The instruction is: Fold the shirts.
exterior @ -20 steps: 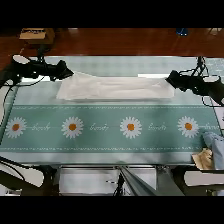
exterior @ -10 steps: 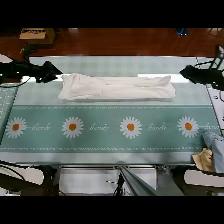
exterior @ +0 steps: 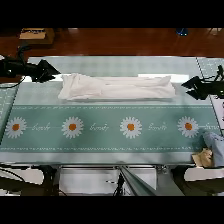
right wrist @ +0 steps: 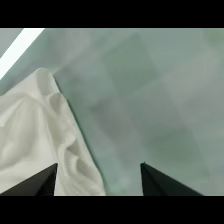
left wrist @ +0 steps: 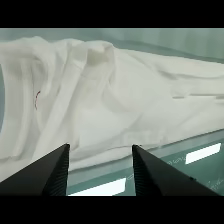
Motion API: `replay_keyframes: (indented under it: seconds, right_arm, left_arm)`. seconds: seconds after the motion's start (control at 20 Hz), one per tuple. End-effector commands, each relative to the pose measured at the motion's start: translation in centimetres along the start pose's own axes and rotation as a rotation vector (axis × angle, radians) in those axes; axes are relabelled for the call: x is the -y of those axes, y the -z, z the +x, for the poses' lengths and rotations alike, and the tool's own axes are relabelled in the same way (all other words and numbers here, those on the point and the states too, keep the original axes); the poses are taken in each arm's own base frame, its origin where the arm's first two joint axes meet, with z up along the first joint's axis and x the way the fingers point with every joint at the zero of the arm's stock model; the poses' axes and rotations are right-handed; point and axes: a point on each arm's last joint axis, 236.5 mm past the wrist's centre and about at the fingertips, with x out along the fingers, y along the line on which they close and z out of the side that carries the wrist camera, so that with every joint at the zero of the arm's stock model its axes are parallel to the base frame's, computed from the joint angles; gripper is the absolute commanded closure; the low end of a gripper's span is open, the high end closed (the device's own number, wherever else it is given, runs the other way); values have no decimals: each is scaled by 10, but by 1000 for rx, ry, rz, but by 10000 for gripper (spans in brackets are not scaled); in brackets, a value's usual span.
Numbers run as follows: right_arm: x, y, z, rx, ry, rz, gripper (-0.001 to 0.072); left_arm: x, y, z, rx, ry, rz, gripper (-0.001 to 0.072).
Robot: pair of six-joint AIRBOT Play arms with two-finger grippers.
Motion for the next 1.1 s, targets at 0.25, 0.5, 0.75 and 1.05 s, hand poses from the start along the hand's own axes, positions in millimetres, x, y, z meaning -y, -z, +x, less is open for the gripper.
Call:
replay_keyframes:
  seconds: [0.25,0.5,0.75,1.05]
  right_arm:
    - [-75,11,64,-2,-254,122,114]
    - [-106,14,88,59,-259,104,114]
    - [-117,18,100,95,-233,82,262]
    - [-116,19,97,88,-225,52,674]
  left_arm:
    - [16,9,11,-37,15,53,234]
    - [23,13,16,-51,21,91,234]
    - [26,15,18,-56,23,98,234]
    - [26,15,18,-56,23,98,240]
